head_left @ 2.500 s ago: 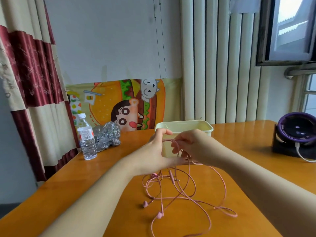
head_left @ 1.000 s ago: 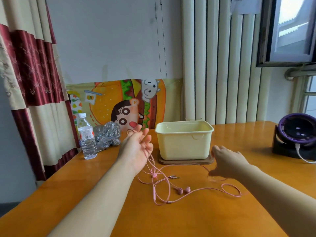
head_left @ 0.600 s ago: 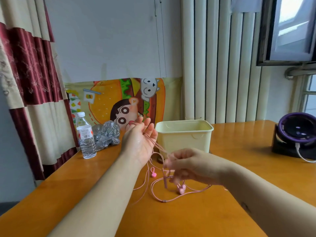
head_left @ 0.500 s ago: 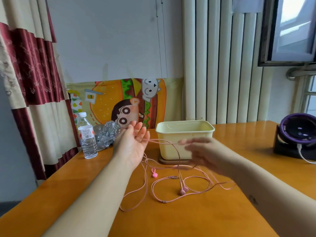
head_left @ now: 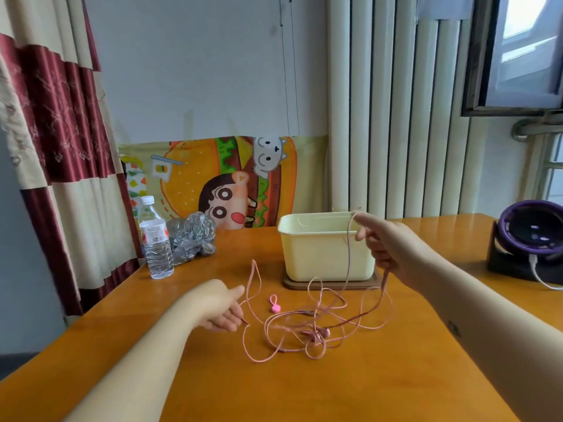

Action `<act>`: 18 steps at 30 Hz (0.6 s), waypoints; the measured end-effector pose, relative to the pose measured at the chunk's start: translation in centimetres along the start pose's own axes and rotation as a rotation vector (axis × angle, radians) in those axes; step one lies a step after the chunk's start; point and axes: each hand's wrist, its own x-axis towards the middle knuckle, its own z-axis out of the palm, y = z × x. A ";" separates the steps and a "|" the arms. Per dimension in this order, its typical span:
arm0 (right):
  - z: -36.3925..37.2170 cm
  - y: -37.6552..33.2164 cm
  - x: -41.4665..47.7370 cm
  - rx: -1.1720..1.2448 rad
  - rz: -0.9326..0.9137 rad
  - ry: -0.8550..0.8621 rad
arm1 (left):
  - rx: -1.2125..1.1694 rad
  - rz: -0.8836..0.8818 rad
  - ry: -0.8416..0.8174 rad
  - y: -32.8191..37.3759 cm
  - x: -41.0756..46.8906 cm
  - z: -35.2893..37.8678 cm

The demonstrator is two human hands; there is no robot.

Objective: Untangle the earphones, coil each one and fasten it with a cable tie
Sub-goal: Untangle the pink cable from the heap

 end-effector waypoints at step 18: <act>1.7 -1.0 -0.2 -0.278 -0.281 0.069 | -0.820 0.583 -0.335 6.1 -4.7 0.5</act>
